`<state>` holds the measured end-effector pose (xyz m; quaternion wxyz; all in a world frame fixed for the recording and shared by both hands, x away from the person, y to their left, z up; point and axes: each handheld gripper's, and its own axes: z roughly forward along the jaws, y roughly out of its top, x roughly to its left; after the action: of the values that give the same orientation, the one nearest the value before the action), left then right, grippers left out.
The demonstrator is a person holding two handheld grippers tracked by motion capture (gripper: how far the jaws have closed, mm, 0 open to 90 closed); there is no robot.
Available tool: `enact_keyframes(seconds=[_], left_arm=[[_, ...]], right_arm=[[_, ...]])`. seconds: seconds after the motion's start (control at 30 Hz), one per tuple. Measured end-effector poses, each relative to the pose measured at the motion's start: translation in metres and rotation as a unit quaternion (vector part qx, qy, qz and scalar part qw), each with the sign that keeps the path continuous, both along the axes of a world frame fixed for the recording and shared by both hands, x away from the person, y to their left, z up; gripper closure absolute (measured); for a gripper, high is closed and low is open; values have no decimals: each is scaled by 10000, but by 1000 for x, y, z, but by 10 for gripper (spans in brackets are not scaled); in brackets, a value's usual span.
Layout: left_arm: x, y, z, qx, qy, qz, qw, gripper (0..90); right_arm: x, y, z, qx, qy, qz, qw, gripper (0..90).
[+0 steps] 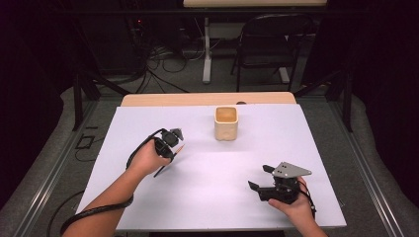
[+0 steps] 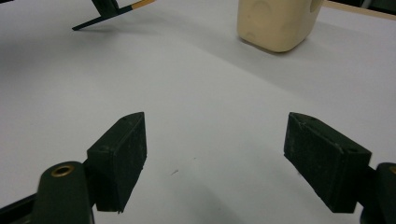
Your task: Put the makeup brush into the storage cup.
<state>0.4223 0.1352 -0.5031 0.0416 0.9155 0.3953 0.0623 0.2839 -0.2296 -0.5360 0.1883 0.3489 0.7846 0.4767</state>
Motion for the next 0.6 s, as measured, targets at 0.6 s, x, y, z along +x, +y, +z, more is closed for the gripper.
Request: enact_keyframes(seconds=[0.6], left_arm=[[-5, 2, 10, -212, -178, -19, 9996, 829]], right_arm=[[0, 0, 0, 4, 17, -4, 10000, 209]])
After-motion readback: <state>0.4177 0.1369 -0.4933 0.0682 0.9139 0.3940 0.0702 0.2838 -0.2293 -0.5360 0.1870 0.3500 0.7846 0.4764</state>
